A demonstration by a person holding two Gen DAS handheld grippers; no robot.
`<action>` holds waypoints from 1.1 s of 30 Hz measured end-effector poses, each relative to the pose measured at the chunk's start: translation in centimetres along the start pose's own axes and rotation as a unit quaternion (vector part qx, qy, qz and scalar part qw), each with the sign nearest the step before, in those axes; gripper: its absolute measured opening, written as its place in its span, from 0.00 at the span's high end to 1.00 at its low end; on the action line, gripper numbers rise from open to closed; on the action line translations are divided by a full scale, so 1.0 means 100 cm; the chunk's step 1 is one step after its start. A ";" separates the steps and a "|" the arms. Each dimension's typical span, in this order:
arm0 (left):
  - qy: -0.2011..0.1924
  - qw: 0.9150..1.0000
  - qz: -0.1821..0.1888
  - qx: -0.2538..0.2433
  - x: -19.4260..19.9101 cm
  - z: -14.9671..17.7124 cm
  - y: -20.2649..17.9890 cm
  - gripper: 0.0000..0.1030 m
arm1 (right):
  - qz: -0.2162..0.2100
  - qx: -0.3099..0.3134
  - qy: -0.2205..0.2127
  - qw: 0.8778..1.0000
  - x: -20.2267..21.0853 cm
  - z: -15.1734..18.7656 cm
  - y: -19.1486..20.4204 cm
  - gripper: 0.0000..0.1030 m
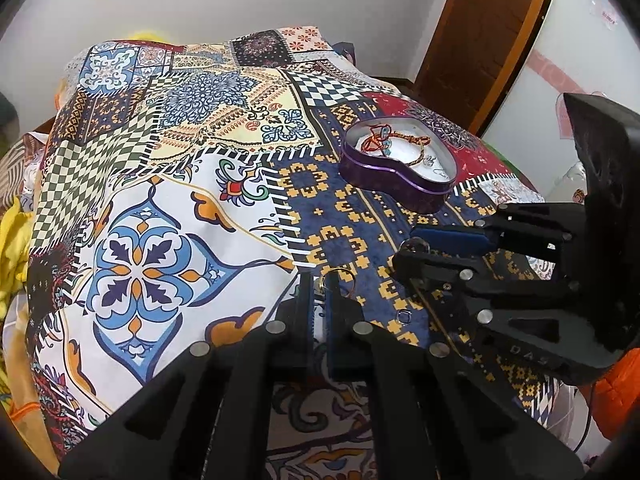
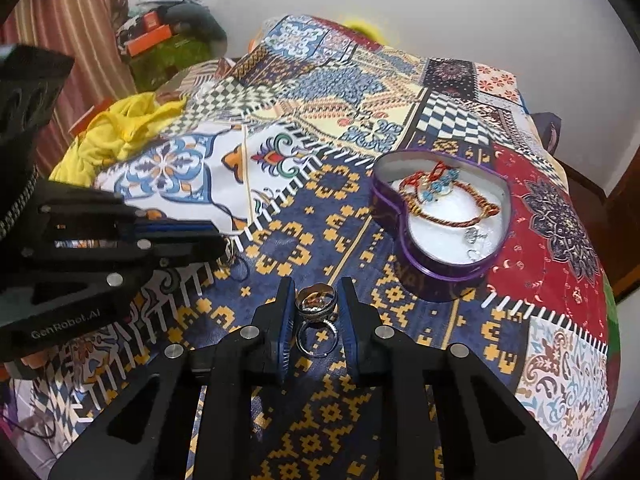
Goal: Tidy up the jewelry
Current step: 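Grasp the silver ring with a stone using the right gripper, then carry the stone ring with the right gripper over the tin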
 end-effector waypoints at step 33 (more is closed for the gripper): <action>-0.074 0.997 0.002 -0.034 0.007 -0.091 -0.031 0.97 | 0.016 -0.102 -0.122 0.987 0.060 -0.045 -0.068 0.81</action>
Point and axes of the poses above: each gripper's, at about its wrist camera, not at the fingertips, and x roughly against the way its jaws point, y to its left, z to its underside, the point moved 2 cm from there along -x, roughly the way its jaws point, and after that the axes turned 12 degrees about -x, right-handed, at the moved point
